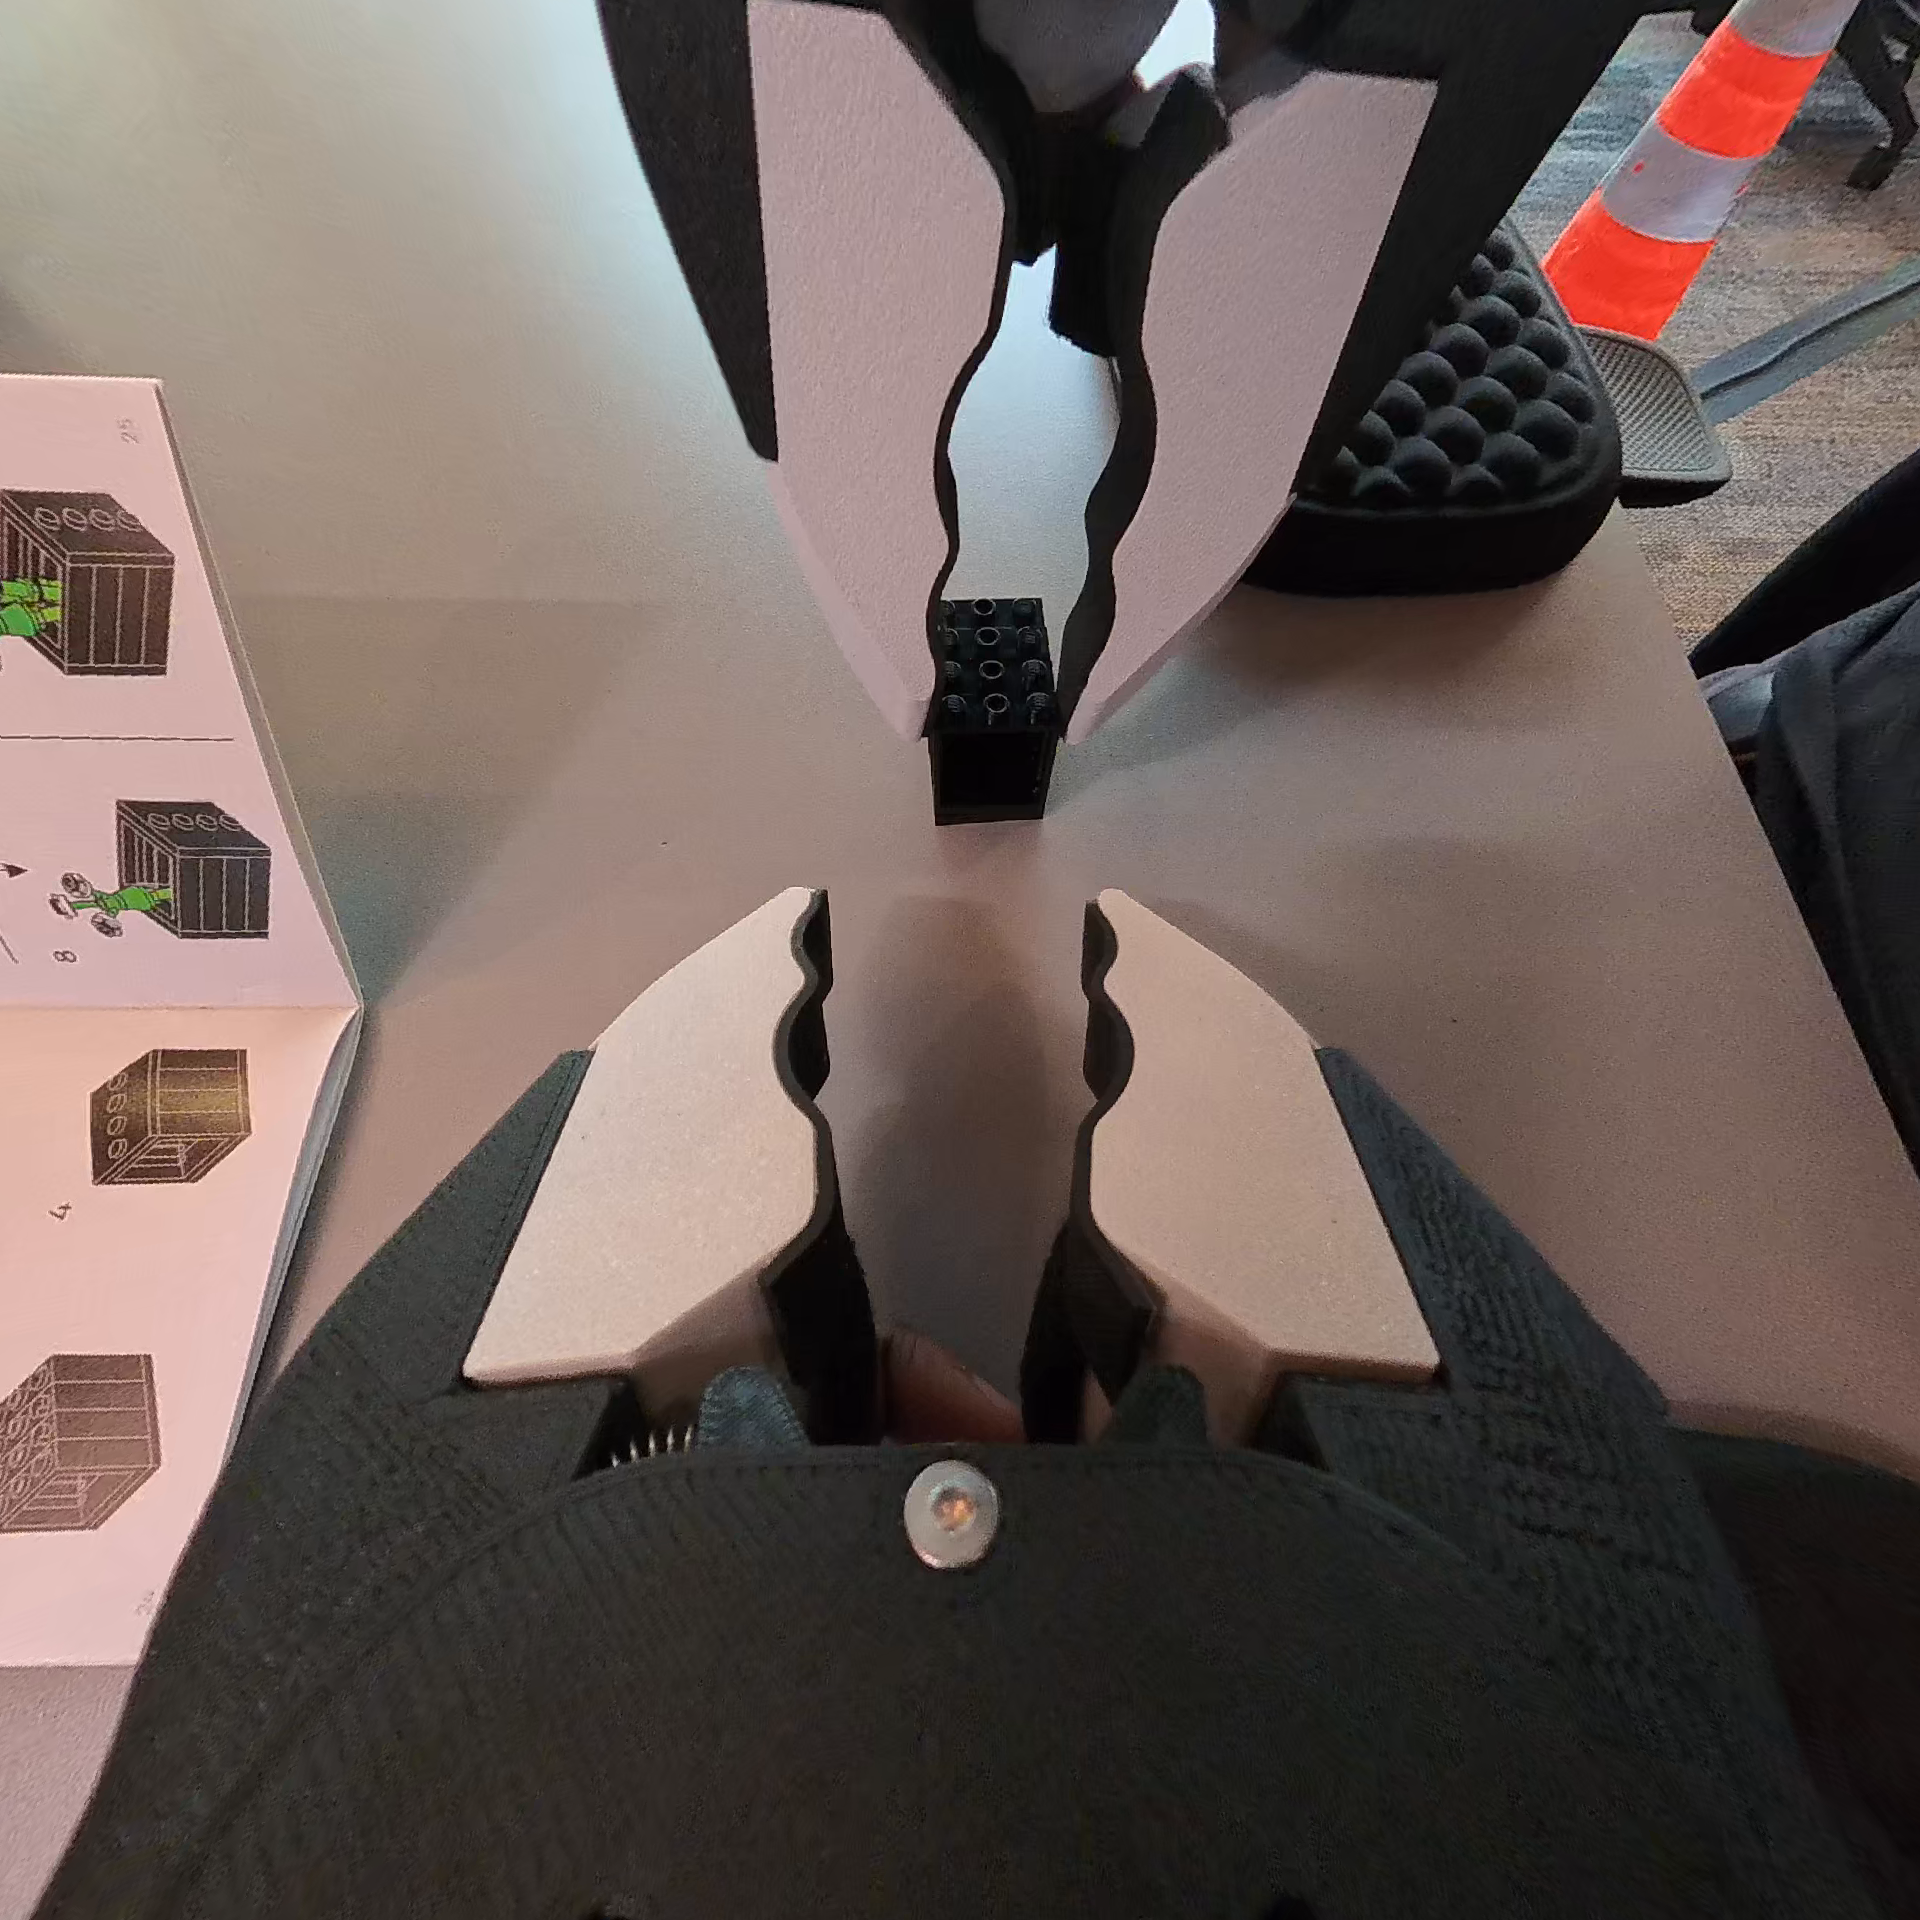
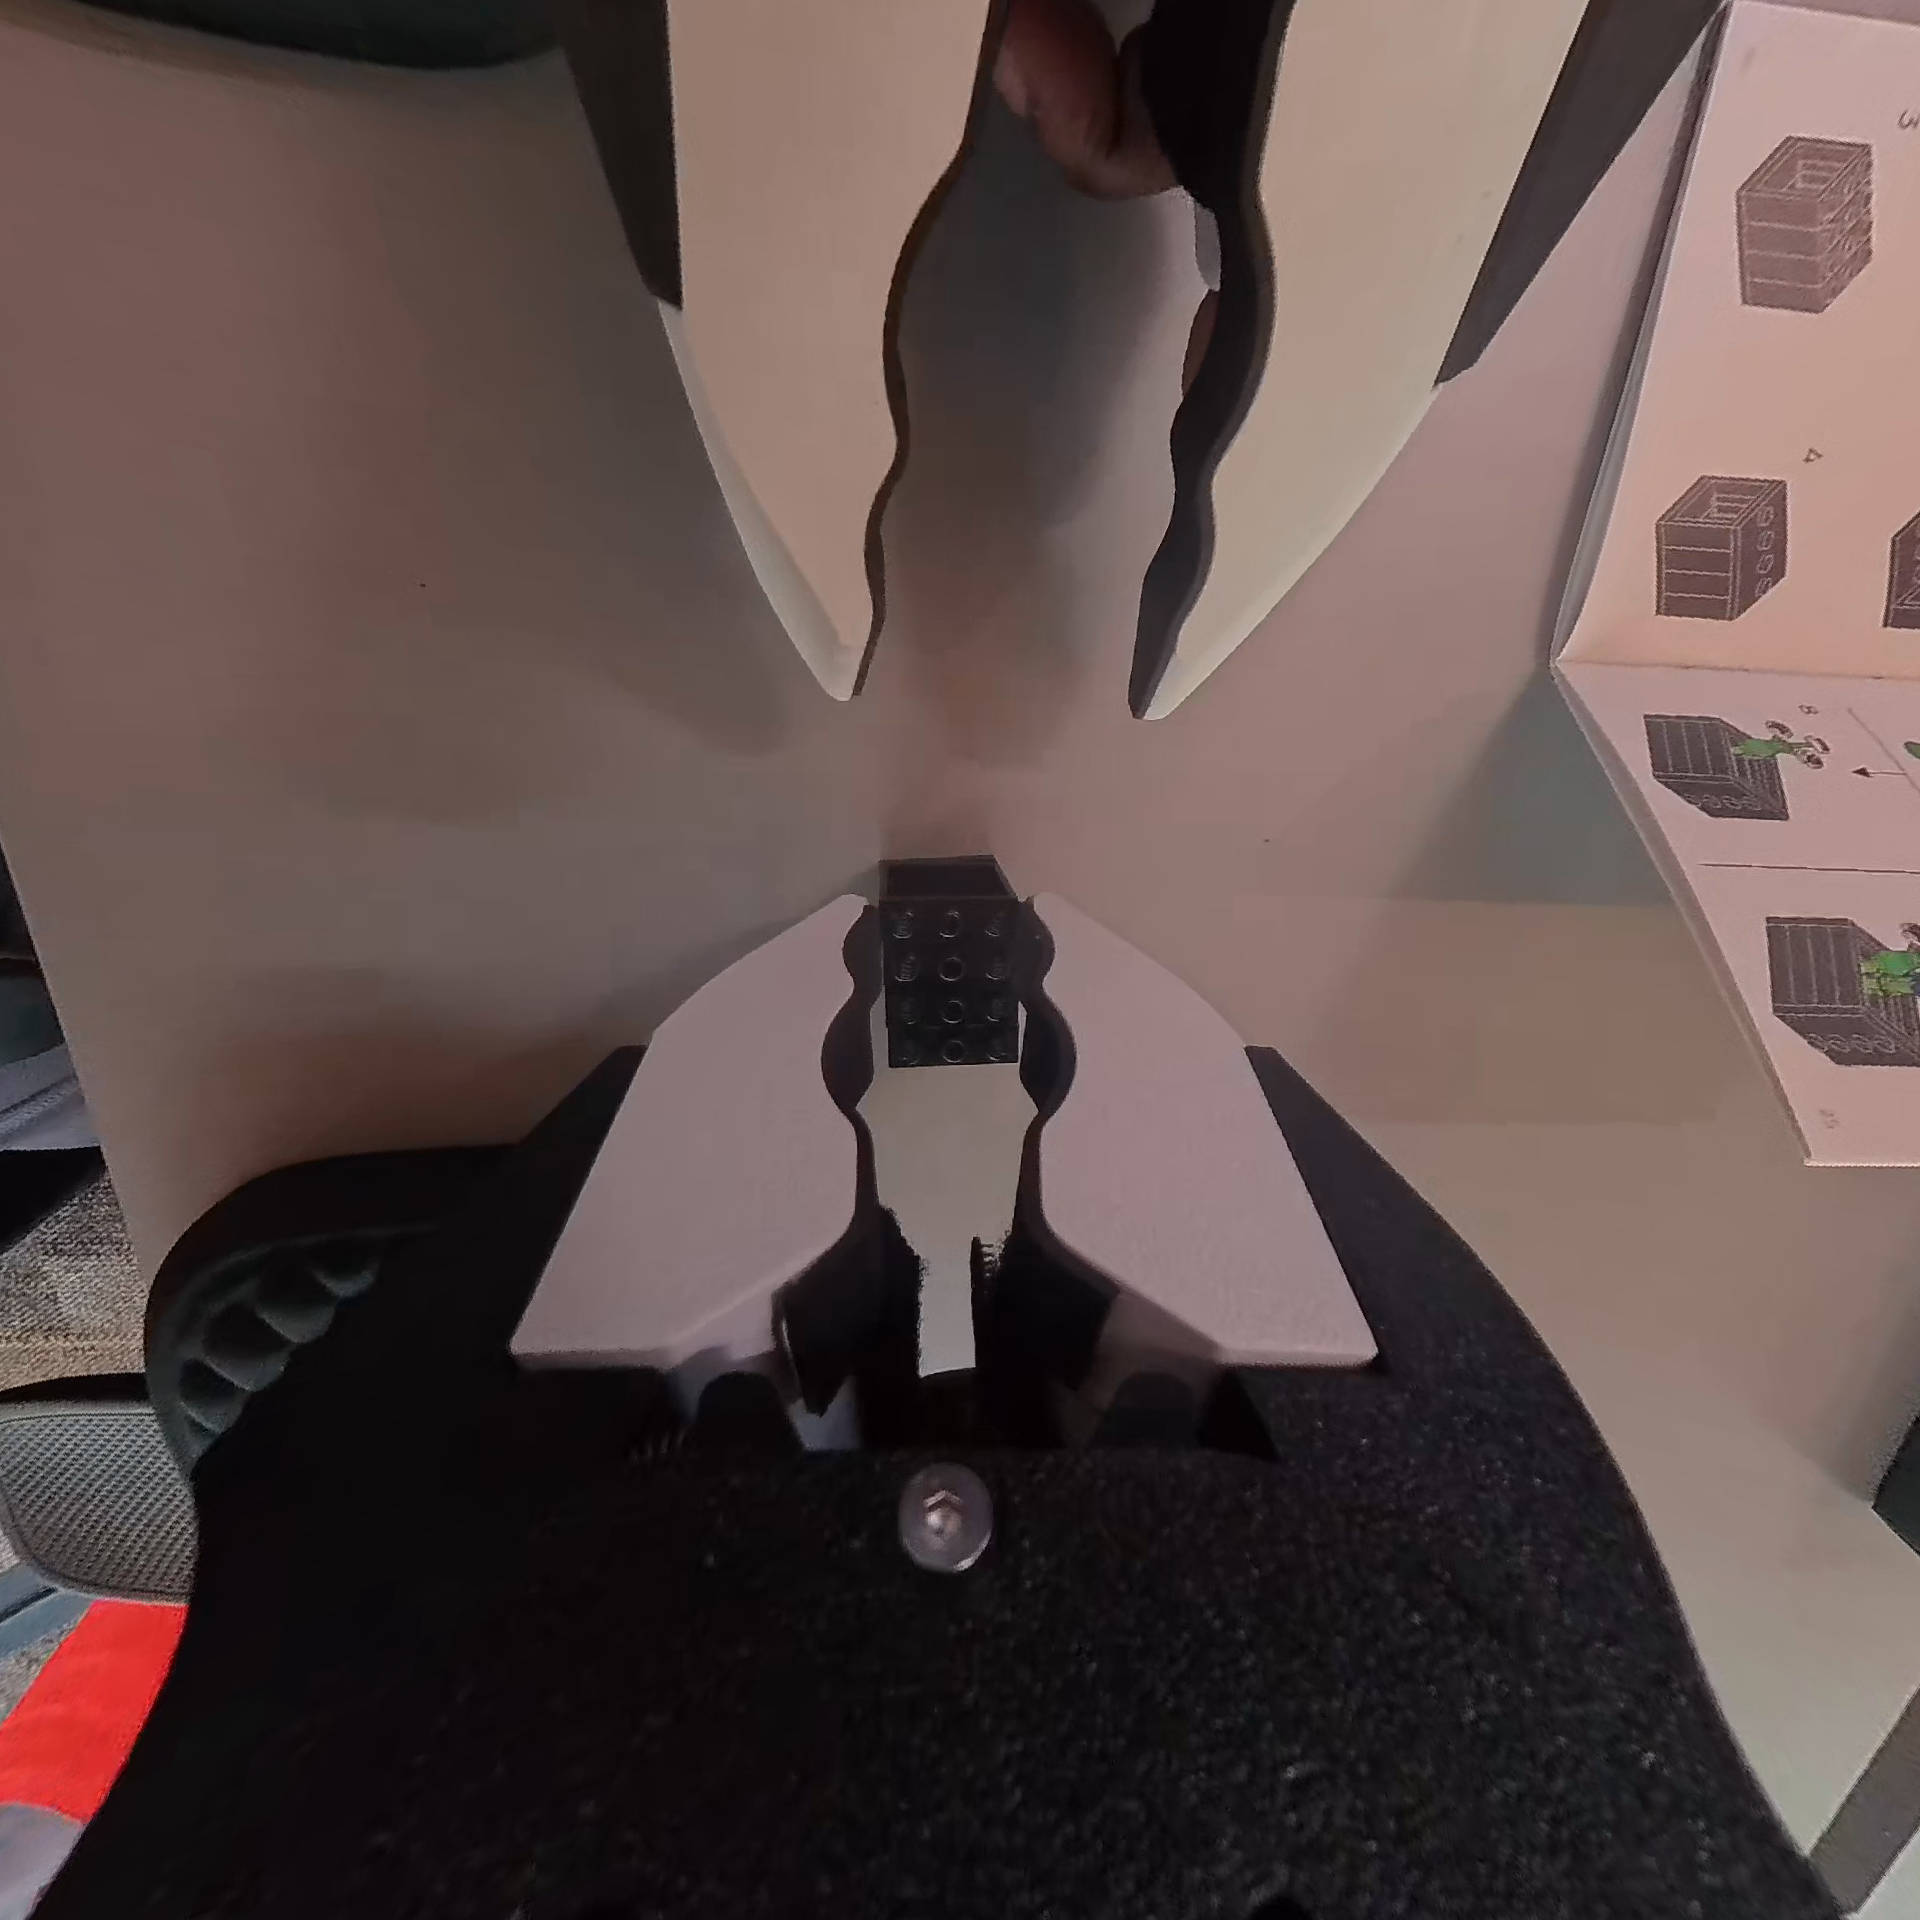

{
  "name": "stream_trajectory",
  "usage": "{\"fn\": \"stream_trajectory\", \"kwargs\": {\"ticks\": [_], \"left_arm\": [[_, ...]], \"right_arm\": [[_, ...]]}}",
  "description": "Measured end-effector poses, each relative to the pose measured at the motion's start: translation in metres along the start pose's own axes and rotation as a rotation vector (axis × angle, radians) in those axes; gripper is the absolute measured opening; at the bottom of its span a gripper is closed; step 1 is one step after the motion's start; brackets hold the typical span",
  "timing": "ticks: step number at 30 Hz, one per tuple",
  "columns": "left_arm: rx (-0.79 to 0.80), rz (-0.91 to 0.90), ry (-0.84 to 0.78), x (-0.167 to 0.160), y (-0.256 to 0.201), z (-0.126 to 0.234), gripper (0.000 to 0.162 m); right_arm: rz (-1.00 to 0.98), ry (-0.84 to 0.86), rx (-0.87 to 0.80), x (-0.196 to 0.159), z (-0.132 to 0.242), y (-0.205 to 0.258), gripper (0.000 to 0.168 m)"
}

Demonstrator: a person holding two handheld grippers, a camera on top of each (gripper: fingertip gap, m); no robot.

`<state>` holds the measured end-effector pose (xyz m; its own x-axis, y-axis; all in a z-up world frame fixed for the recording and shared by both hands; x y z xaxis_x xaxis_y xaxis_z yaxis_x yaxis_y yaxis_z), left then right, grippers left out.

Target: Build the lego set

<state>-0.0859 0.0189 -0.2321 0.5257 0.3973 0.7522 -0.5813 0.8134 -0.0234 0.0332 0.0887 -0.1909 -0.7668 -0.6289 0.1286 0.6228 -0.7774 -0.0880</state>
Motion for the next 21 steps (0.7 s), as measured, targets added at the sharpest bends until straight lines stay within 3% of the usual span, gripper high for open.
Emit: {"fn": "stream_trajectory", "kwargs": {"ticks": [4, 8, 12, 15, 21], "left_arm": [[0.004, 0.000, 0.005, 0.000, 0.000, -0.001, 0.046], [0.008, -0.007, 0.016, 0.000, -0.001, -0.002, 0.046], [0.021, -0.016, 0.031, 0.000, -0.001, -0.003, 0.046], [0.049, -0.045, 0.039, 0.001, -0.002, -0.005, 0.044], [0.048, -0.093, 0.074, 0.010, -0.002, -0.018, 0.043]], "right_arm": [[0.025, 0.005, -0.023, 0.001, 0.000, 0.002, 0.025], [-0.063, -0.025, 0.044, -0.002, -0.007, 0.001, 0.043], [-0.125, -0.120, 0.001, -0.008, 0.007, -0.001, 0.054], [-0.187, -0.195, -0.010, -0.028, 0.011, -0.002, 0.050], [-0.194, -0.317, -0.005, -0.063, -0.020, 0.008, 0.044]]}}
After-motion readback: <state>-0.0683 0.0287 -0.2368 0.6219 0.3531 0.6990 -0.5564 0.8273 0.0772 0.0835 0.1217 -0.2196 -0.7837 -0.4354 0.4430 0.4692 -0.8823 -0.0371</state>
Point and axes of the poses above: each gripper's, where its closed fingertips meet, z back along the fingers, x out of its top, y = z × x across the jaws, the point moved 10 cm from there along z, back along the fingers, and after that the axes turned 7 degrees about y, right-handed, at the moved point
